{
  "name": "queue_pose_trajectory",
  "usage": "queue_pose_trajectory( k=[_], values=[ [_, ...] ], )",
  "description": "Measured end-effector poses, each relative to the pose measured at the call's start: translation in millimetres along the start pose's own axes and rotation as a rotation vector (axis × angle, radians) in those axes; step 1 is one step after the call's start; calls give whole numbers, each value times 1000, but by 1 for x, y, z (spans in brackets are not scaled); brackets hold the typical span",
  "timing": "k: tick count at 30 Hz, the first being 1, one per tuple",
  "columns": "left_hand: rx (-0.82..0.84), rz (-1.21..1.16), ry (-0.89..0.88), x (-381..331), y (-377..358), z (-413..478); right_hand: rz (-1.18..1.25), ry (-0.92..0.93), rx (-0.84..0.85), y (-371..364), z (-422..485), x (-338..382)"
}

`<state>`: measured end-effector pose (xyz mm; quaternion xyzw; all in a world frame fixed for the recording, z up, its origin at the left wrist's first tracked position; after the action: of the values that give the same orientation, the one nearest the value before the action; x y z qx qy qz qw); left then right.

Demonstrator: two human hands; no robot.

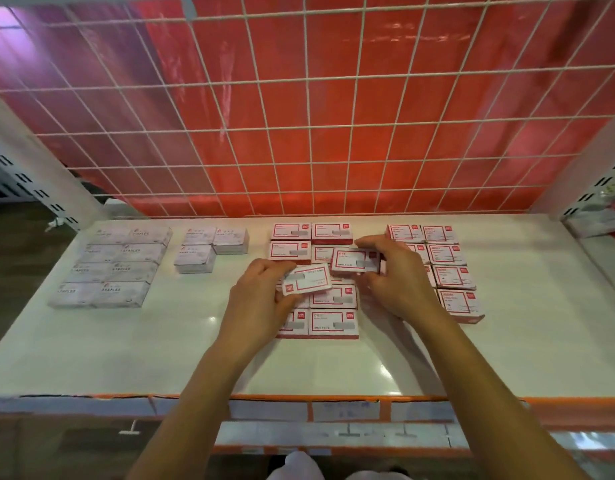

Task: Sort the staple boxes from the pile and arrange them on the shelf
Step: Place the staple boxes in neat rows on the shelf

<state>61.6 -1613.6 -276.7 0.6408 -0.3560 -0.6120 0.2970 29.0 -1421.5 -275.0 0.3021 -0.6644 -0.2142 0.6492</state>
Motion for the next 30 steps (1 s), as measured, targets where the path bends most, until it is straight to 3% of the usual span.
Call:
queue_pose_trajectory(
  k=[20,30],
  values=[
    [13,12,45,24,2,-2,-244,153,6,-26,33,14],
    [15,-12,48,26,-2,-1,-364,138,31,-35,32,5]
  ],
)
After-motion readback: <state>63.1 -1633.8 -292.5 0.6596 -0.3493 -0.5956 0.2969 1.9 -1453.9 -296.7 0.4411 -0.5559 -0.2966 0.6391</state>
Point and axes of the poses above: each hand's wrist, its own z-axis towards the middle knuckle, its own y-axis out of the back of the hand, x = y × z, the point moved 2 cm from there along z, towards the middle knuckle, and after that the axes turned 6 degrees about x, right-handed, at the moved point
